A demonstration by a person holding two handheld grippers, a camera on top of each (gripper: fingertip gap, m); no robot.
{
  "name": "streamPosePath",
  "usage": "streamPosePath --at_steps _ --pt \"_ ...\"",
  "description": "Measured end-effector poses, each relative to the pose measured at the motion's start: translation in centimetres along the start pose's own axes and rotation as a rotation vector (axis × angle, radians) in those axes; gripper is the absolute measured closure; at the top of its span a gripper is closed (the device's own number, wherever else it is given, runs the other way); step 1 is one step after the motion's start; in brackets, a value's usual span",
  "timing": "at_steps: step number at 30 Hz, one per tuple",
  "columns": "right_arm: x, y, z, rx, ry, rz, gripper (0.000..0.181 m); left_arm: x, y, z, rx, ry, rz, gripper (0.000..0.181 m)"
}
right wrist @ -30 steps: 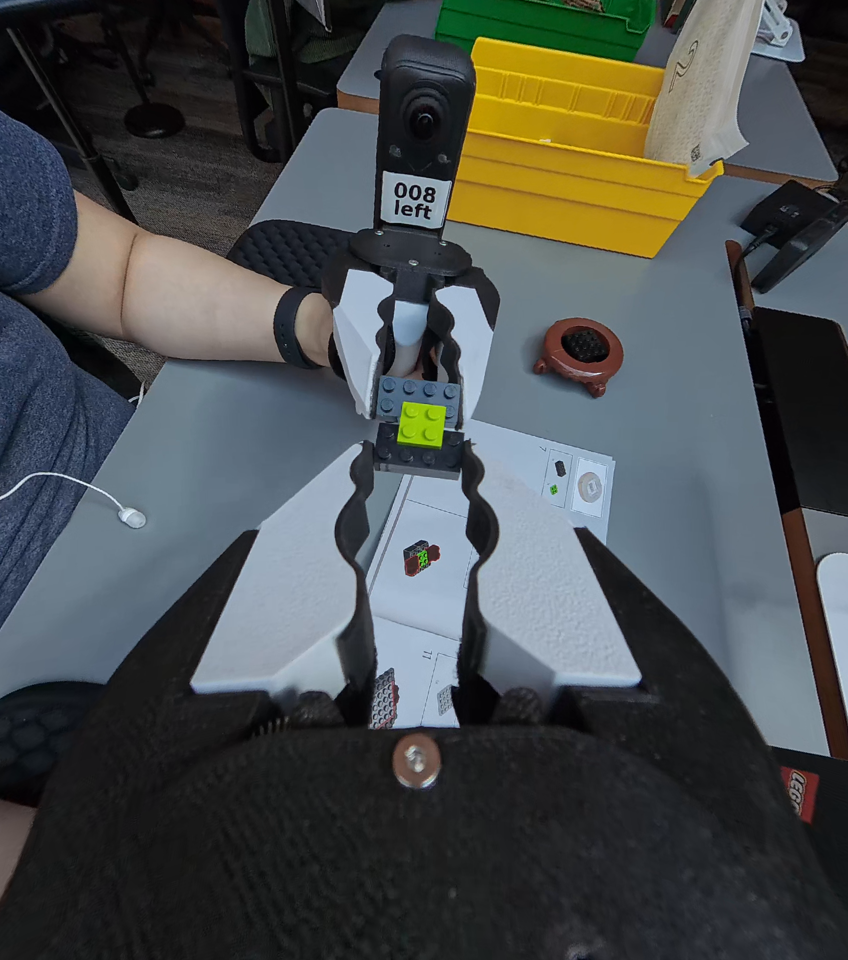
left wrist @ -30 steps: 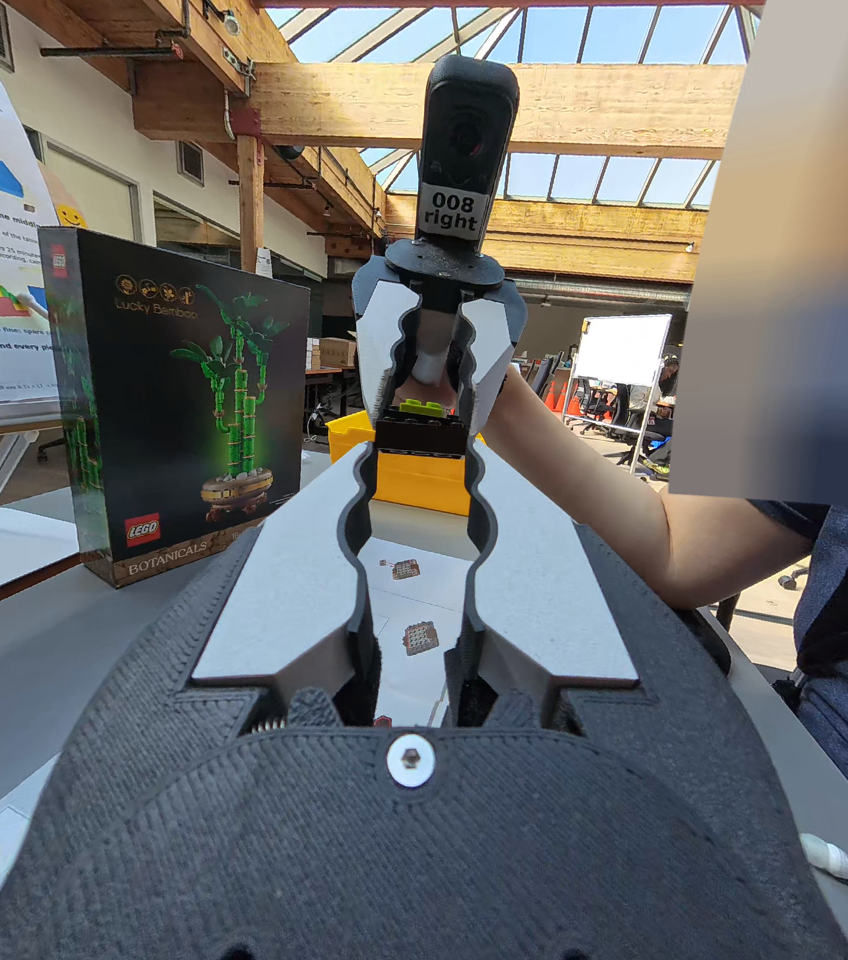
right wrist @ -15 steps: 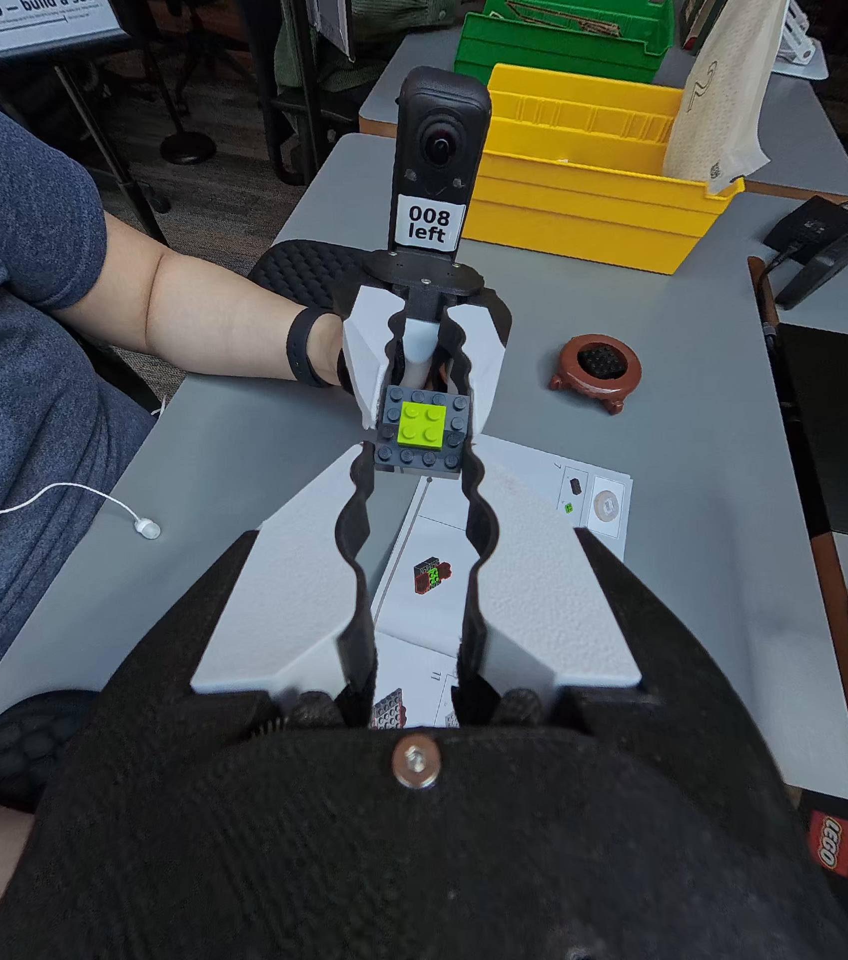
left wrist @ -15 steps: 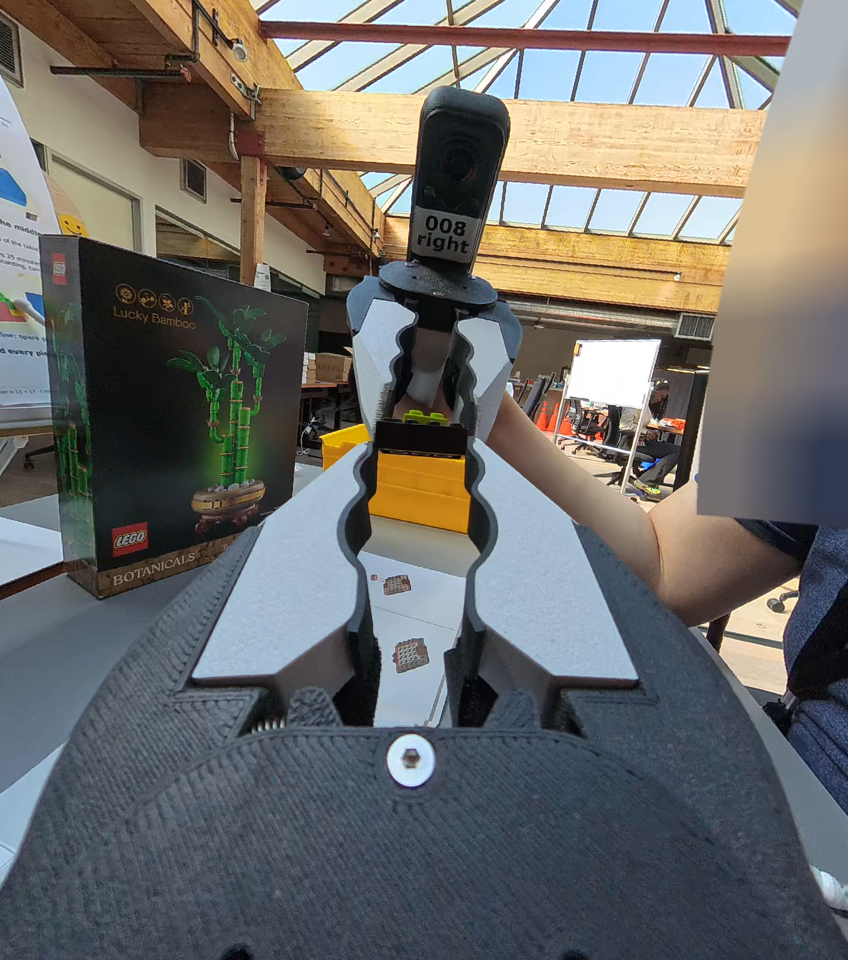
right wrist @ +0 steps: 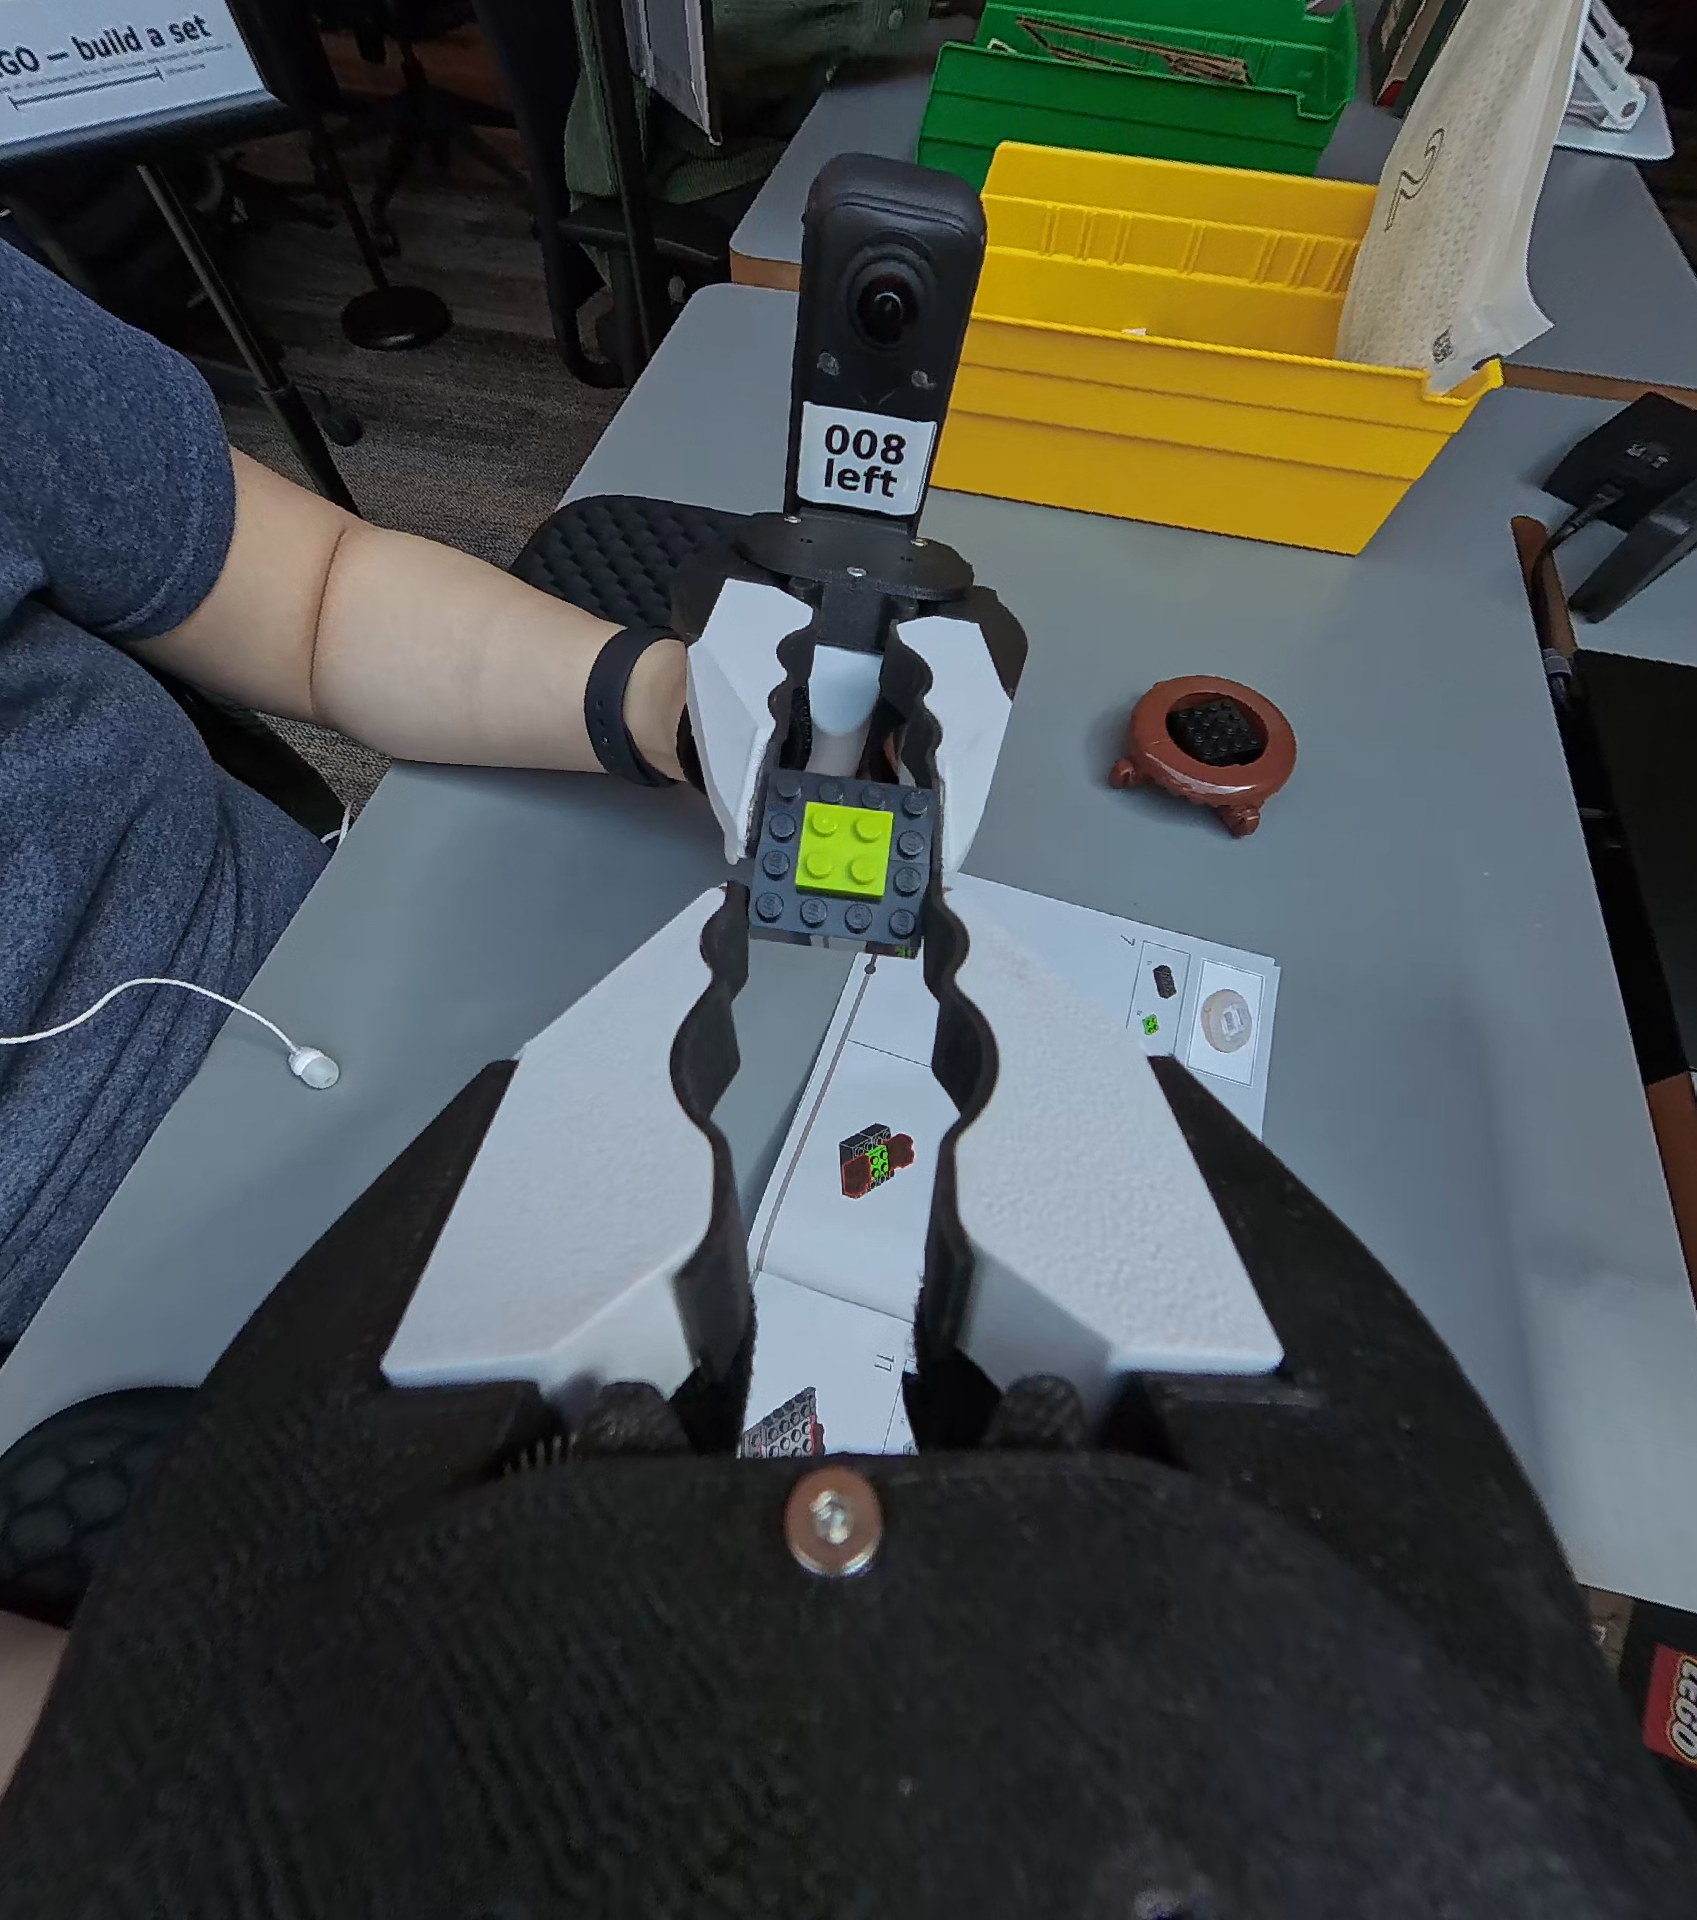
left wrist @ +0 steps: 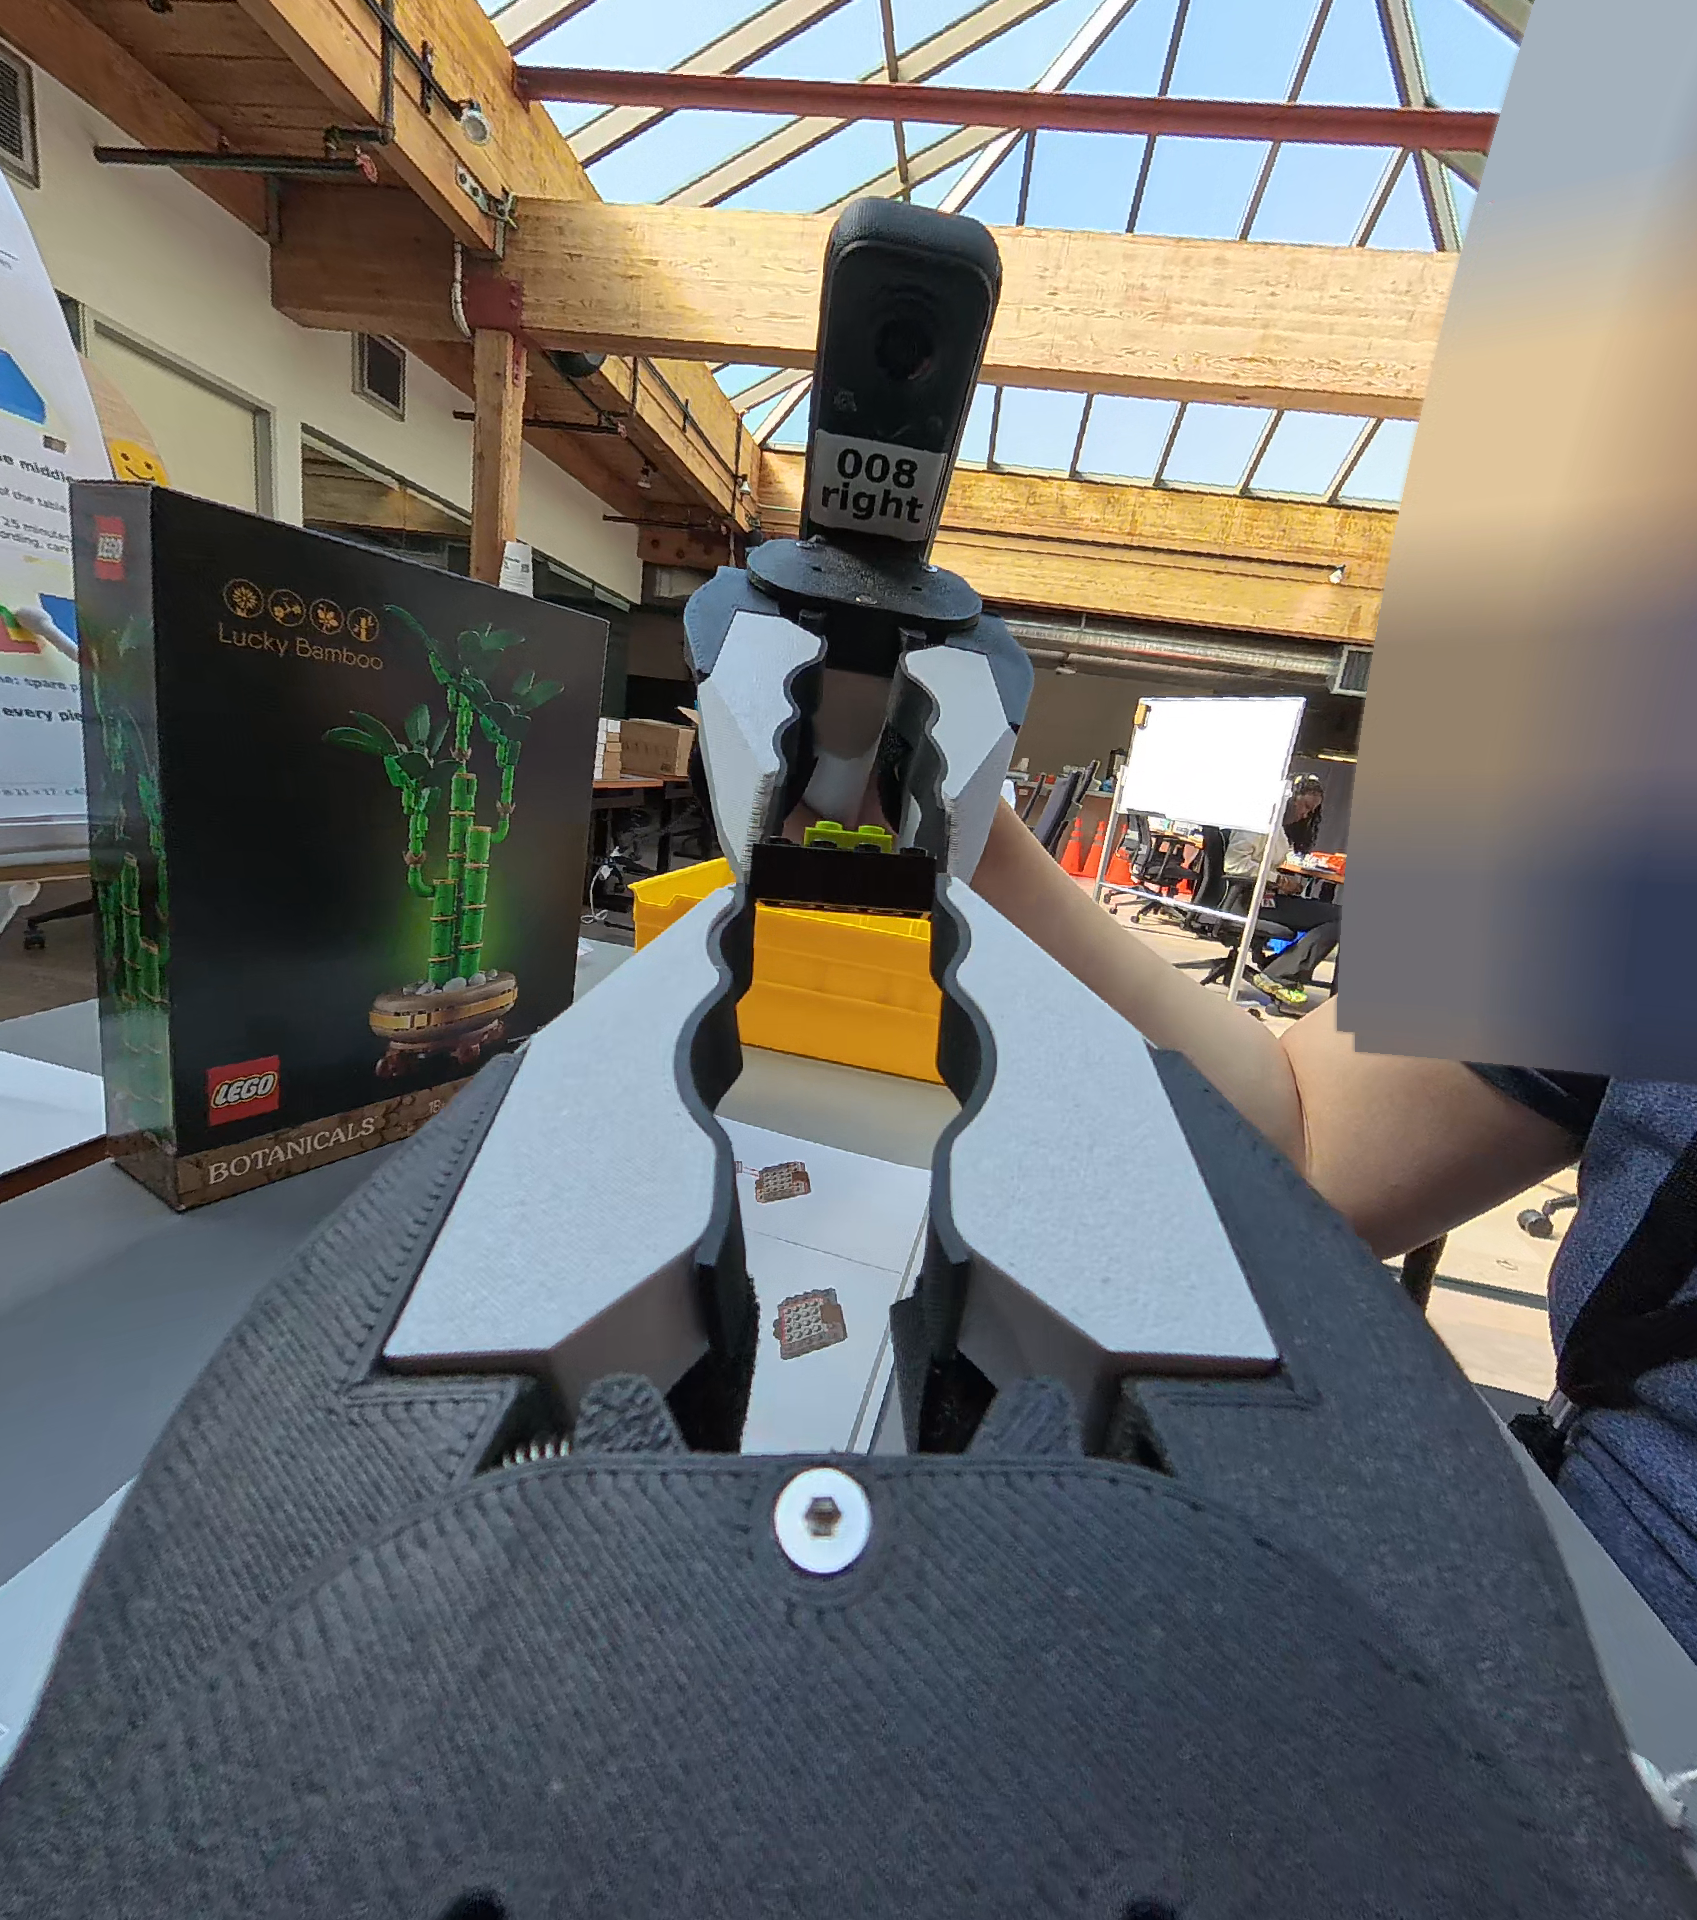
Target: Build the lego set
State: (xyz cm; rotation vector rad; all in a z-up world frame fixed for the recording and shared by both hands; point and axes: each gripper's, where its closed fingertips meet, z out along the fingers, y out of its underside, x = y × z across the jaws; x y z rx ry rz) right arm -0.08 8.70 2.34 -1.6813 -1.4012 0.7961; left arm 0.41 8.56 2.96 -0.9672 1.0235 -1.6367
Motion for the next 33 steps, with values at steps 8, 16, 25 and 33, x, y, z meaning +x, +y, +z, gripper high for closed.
streamPosePath --at_steps 8,16,25,33 --pt "-0.2 0.0 0.0 -0.011 0.007 -0.018 0.148 0.2 0.0 0.1 -0.003 0.003 -0.004 0.149" --pt "-0.2 0.0 0.0 -0.012 0.012 -0.034 0.148 0.3 -0.2 0.3 0.014 0.011 -0.030 0.149" --pt "-0.3 -1.2 0.0 0.057 0.005 -0.074 0.148 0.6 -1.3 0.1 -0.013 -0.019 0.010 0.149" --pt "-0.4 -2.7 0.3 0.168 -0.017 -0.122 0.148 0.9 -2.6 -0.3 -0.075 -0.061 0.049 0.149"
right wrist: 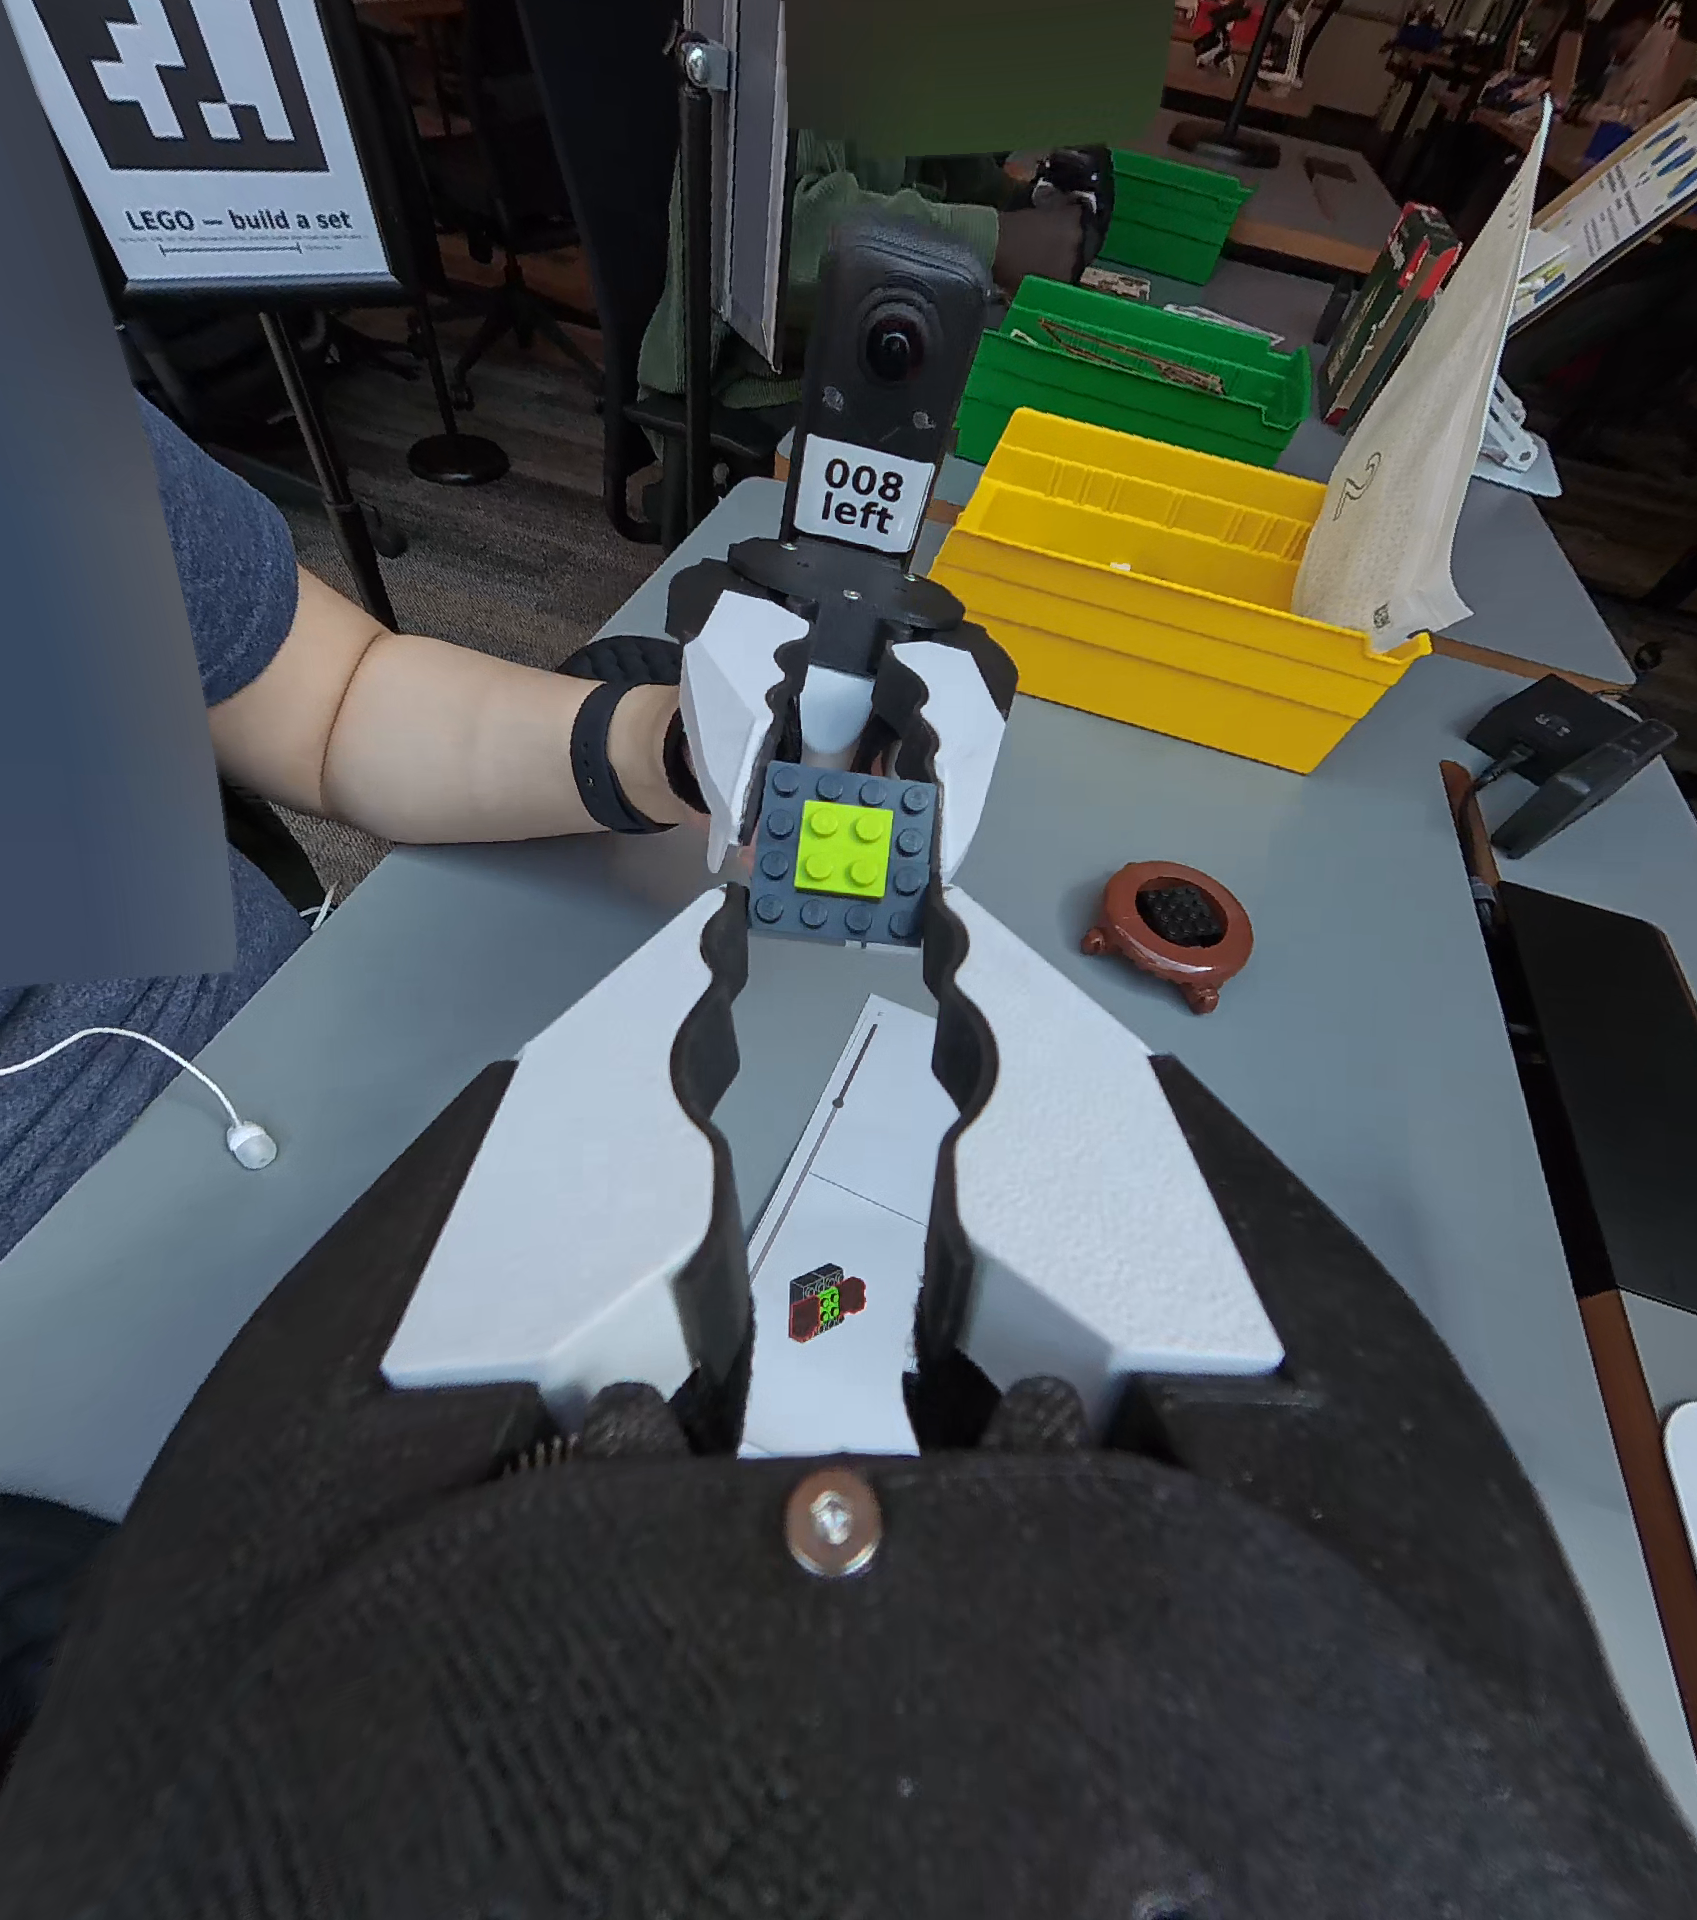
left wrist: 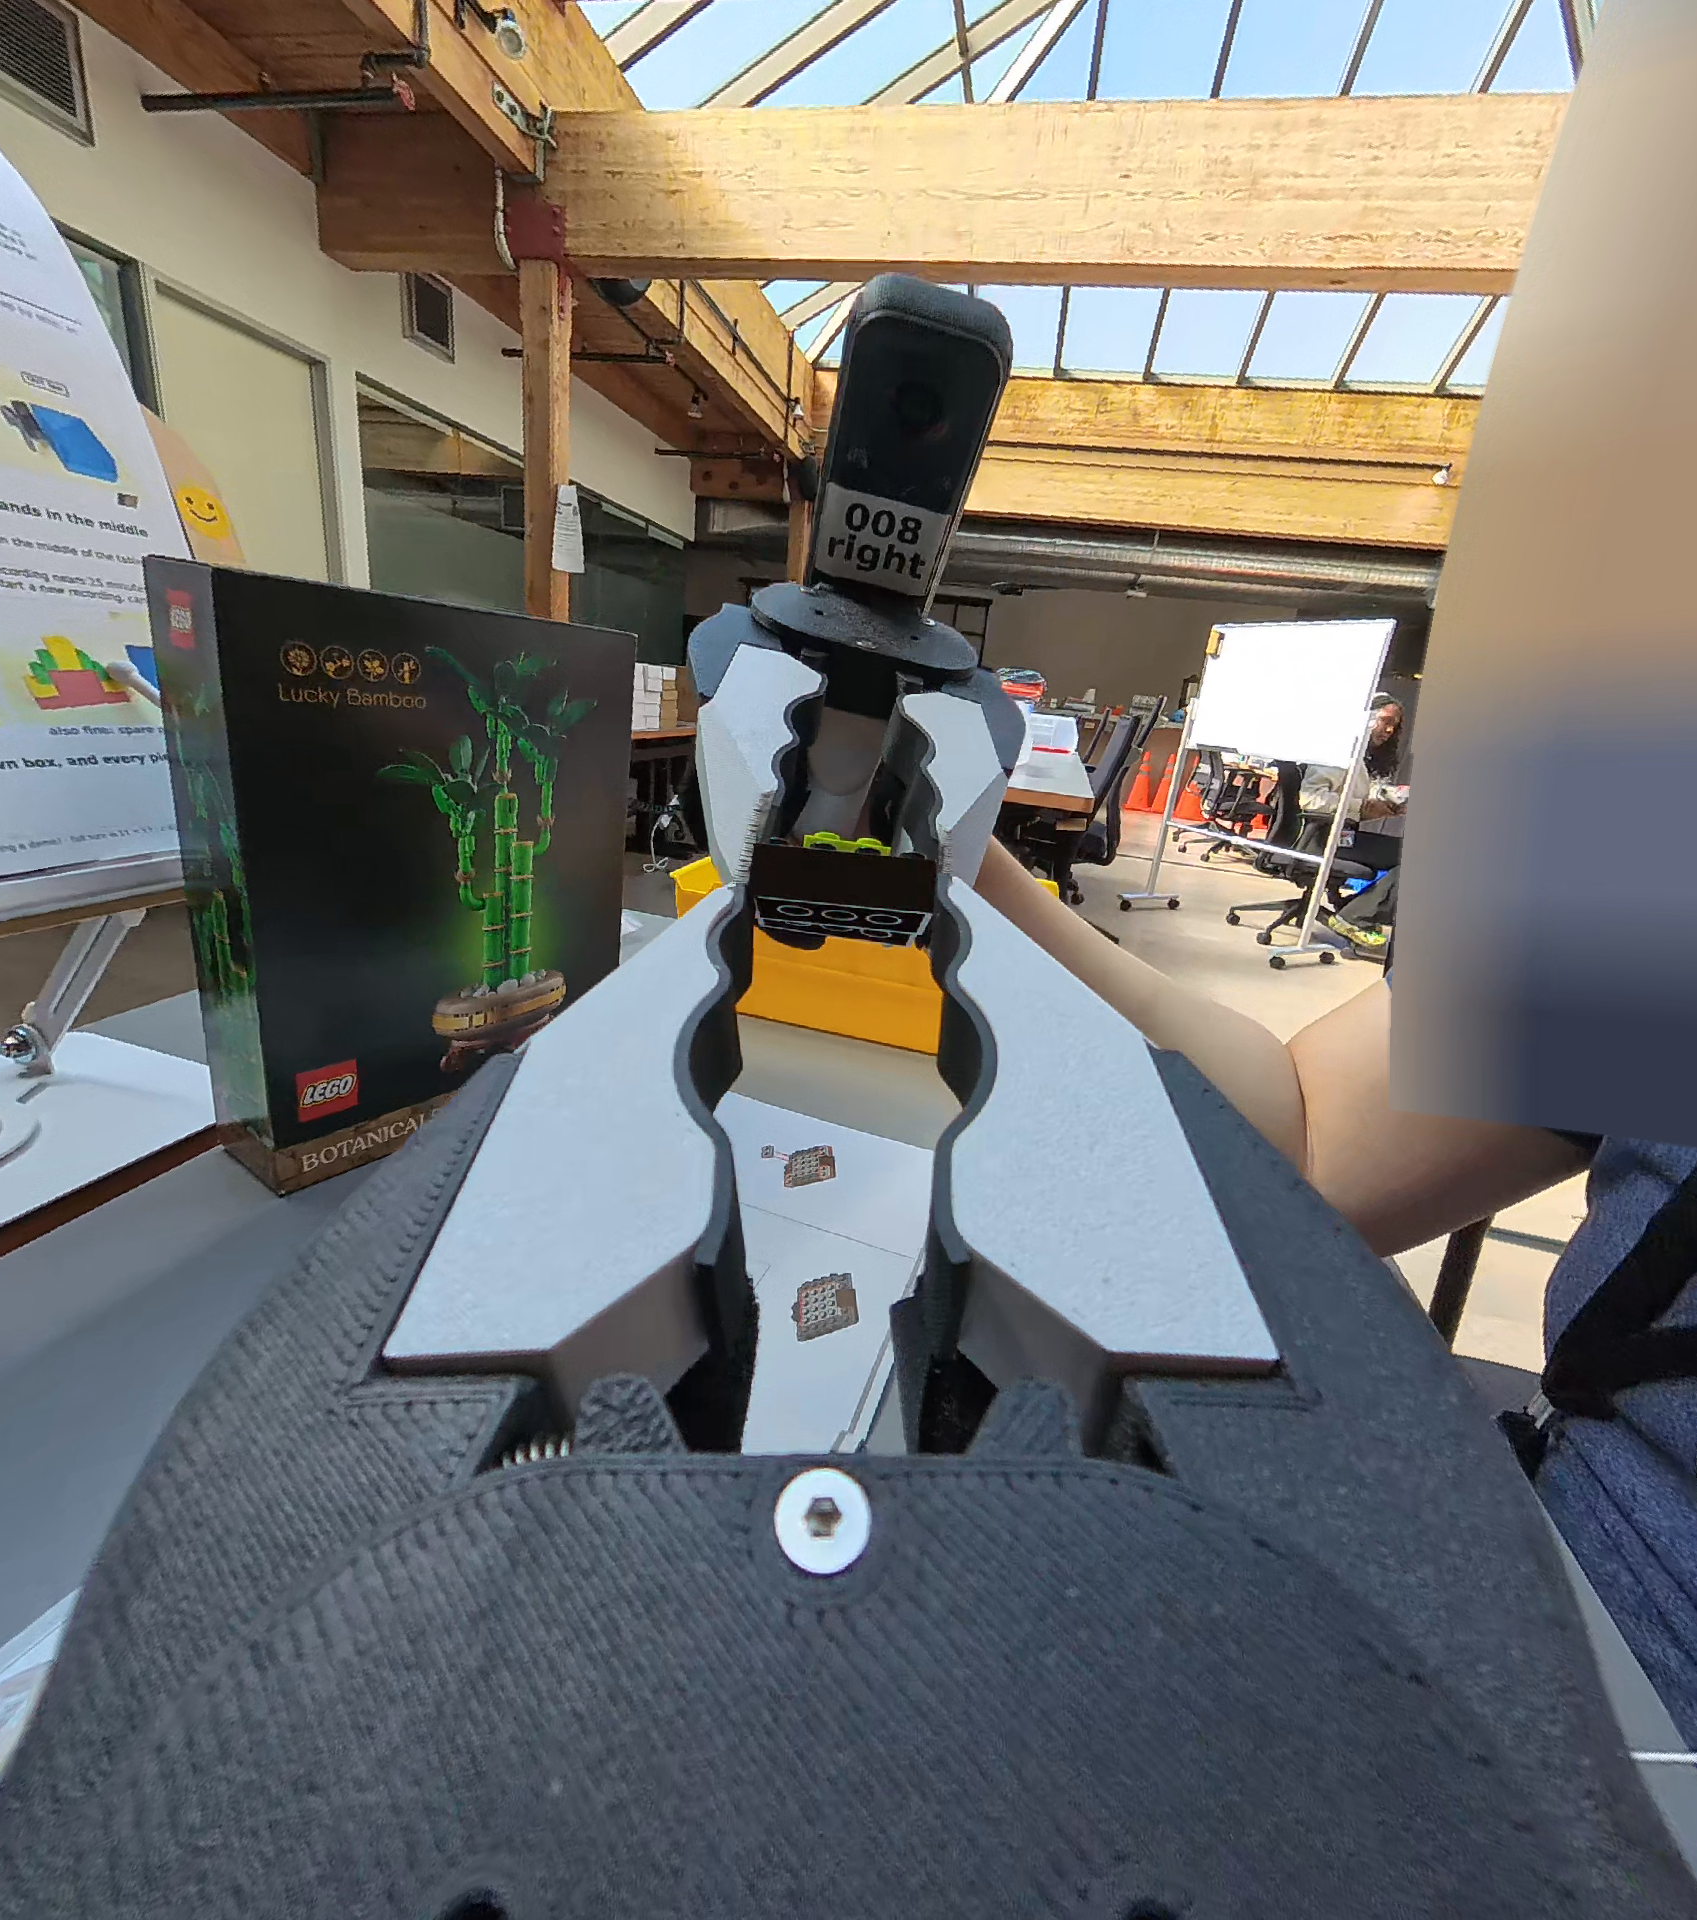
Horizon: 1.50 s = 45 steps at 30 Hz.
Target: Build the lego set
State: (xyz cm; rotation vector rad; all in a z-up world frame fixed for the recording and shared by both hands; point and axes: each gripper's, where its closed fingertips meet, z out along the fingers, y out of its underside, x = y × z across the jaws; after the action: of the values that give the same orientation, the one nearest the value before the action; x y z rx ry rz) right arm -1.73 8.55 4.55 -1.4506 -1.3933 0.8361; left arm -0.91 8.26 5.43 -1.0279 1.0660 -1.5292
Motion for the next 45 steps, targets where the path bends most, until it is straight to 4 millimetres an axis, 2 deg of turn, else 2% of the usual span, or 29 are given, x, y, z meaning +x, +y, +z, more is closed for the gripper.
streamPosePath --at_steps 6,26,34,40,45 --pt "0.1 -0.6 0.3 0.066 -0.022 -0.004 0.148 0.1 -0.7 -0.3 -0.004 -0.024 0.027 0.149" --pt "0.0 -1.9 0.0 0.111 0.014 -0.096 0.148 0.6 -1.8 -0.1 -0.073 -0.033 0.105 0.149" --pt "0.3 -2.2 -0.1 0.117 0.053 -0.138 0.148 0.6 -2.1 0.1 -0.173 -0.032 0.157 0.149" --pt "1.3 -3.6 -1.0 0.204 0.146 -0.195 0.148 0.1 -3.6 1.1 -0.285 -0.059 0.222 0.149" --pt "2.2 -5.6 -2.1 0.319 0.248 -0.222 0.148 -0.2 -5.6 2.1 -0.413 -0.032 0.248 0.149"
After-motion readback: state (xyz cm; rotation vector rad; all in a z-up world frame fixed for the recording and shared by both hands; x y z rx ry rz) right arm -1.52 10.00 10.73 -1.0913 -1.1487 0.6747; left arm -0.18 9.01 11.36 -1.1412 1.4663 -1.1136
